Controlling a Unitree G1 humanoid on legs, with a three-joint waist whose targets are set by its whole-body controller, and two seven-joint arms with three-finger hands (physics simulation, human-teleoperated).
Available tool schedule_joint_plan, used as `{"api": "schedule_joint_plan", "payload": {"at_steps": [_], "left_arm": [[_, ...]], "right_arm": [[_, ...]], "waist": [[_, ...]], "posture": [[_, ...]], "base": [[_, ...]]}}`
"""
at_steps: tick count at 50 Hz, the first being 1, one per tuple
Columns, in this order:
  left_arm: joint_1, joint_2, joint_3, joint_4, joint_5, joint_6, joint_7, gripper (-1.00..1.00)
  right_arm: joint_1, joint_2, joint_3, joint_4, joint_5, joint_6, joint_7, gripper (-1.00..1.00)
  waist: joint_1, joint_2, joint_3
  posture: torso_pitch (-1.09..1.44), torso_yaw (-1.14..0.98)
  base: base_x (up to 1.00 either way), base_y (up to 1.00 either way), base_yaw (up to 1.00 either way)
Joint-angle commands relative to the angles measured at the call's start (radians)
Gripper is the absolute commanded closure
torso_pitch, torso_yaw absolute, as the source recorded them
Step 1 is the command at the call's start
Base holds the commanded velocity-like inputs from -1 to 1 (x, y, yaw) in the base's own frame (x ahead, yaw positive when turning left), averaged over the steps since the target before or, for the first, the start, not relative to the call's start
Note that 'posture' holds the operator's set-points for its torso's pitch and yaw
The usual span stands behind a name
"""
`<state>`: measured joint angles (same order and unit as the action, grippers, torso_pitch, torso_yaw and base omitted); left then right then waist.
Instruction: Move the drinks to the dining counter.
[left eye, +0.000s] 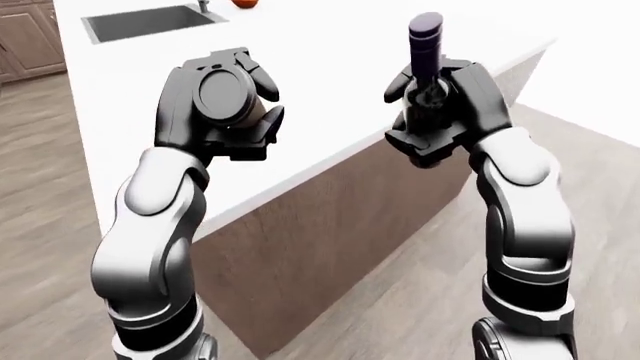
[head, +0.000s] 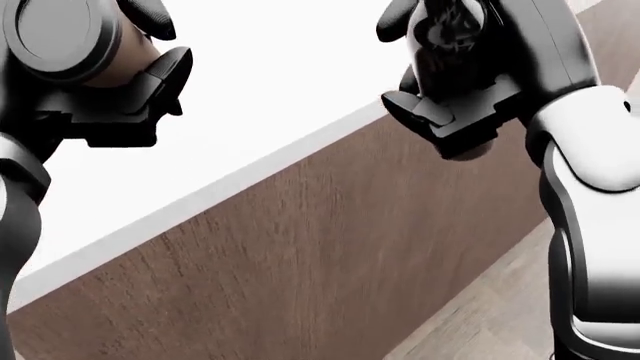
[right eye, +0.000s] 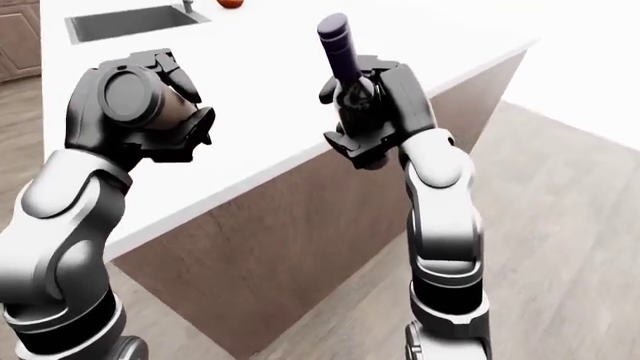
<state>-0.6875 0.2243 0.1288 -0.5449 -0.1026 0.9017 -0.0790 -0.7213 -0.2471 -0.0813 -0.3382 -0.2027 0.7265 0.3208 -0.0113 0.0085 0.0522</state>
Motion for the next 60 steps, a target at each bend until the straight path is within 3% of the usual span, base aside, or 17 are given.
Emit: {"api": "schedule_joint_plan", "payload": {"at_steps": [1,11,14,15,17,20,26,28,29,30,34,37,40,48,49,56,60], "left_arm": [[-0.034,0.008,0.008,-0.033,-0.006,-0.025,0.001,0.78],[-0.030,0.008,0.001,-0.031,-0.005,-0.030,0.006,0.80],[-0.031,0.003,-0.005,-0.024,0.002,-0.037,0.007,0.79],[-0.030,0.001,-0.006,-0.022,0.003,-0.038,0.007,0.80],[-0.030,-0.001,-0.008,-0.022,0.006,-0.039,0.006,0.79],[-0.036,-0.002,-0.006,-0.021,0.007,-0.036,0.004,0.80],[-0.041,0.001,-0.002,-0.026,0.005,-0.026,0.001,0.80],[-0.042,0.003,0.000,-0.028,0.003,-0.023,-0.001,0.80],[-0.042,0.004,0.000,-0.028,0.003,-0.024,-0.001,0.80],[-0.041,0.004,0.000,-0.029,0.003,-0.025,-0.002,0.80],[-0.039,0.006,0.000,-0.028,0.004,-0.027,-0.003,0.80],[-0.037,0.004,-0.003,-0.025,0.008,-0.030,-0.002,0.80],[-0.038,0.002,-0.005,-0.021,0.011,-0.034,-0.002,0.80],[-0.030,0.003,0.000,-0.035,0.012,-0.027,-0.009,0.81],[-0.029,0.004,0.001,-0.036,0.012,-0.027,-0.009,0.81],[-0.028,0.016,0.013,-0.043,0.003,-0.018,-0.019,0.81],[-0.029,0.007,-0.004,-0.032,0.013,-0.030,-0.009,0.83]], "right_arm": [[-0.039,-0.009,-0.023,-0.049,-0.006,-0.040,-0.013,1.00],[-0.021,-0.007,-0.029,-0.068,-0.011,-0.039,-0.013,1.00],[-0.022,-0.005,-0.027,-0.066,-0.011,-0.042,-0.012,1.00],[-0.022,-0.004,-0.027,-0.064,-0.011,-0.044,-0.013,1.00],[-0.023,-0.003,-0.027,-0.056,-0.011,-0.051,-0.014,1.00],[-0.025,-0.005,-0.027,-0.060,-0.011,-0.046,-0.011,1.00],[-0.029,-0.004,-0.025,-0.051,-0.010,-0.053,-0.009,1.00],[-0.030,-0.002,-0.026,-0.051,-0.009,-0.055,-0.009,1.00],[-0.029,-0.003,-0.025,-0.051,-0.010,-0.054,-0.010,1.00],[-0.027,-0.003,-0.026,-0.054,-0.010,-0.054,-0.010,1.00],[-0.022,-0.005,-0.023,-0.052,-0.021,-0.058,-0.017,1.00],[-0.019,-0.001,-0.033,-0.063,-0.007,-0.053,-0.022,1.00],[-0.016,-0.003,-0.032,-0.071,-0.004,-0.047,-0.024,1.00],[-0.013,0.003,-0.023,-0.055,-0.013,-0.069,-0.018,1.00],[-0.011,-0.002,-0.017,-0.056,-0.021,-0.067,-0.012,1.00],[0.000,0.005,-0.021,-0.069,-0.026,-0.066,-0.005,1.00],[0.002,0.007,-0.020,-0.068,-0.029,-0.070,-0.002,1.00]], "waist": [[-0.004,0.004,-0.036],[-0.001,0.017,-0.030],[0.005,-0.026,-0.030],[0.007,-0.022,-0.049],[0.008,-0.038,-0.024],[0.002,-0.038,-0.040],[0.007,0.016,-0.028],[0.006,0.062,-0.041],[0.010,0.103,-0.057],[0.013,0.066,-0.050],[0.017,0.040,-0.063],[0.020,0.009,-0.026],[0.033,-0.052,-0.022],[0.023,-0.014,-0.033],[0.023,-0.010,-0.057],[0.011,0.036,-0.043],[0.015,0.043,-0.046]], "posture": [[0.00,0.00],[0.00,0.00],[0.00,0.00],[0.00,0.00],[0.00,0.00],[0.00,0.00],[0.00,0.00],[0.00,0.00],[0.00,0.00],[0.00,0.00],[0.00,0.00],[0.00,0.00],[0.00,0.00],[0.00,0.00],[0.00,0.00],[0.00,0.00],[0.00,0.00]], "base": [[0.00,0.00,0.00],[0.00,0.00,0.01],[0.00,0.00,0.19],[0.00,0.00,0.30],[0.00,0.00,0.36],[0.00,0.00,0.36],[0.00,0.00,0.36],[0.00,0.00,0.36],[0.00,0.00,0.36],[0.00,0.00,0.36],[0.00,0.00,0.33],[0.00,0.00,0.00],[0.00,0.00,0.00],[0.00,0.00,0.00],[0.00,0.00,0.12],[0.00,0.00,0.31],[0.00,0.00,0.32]]}}
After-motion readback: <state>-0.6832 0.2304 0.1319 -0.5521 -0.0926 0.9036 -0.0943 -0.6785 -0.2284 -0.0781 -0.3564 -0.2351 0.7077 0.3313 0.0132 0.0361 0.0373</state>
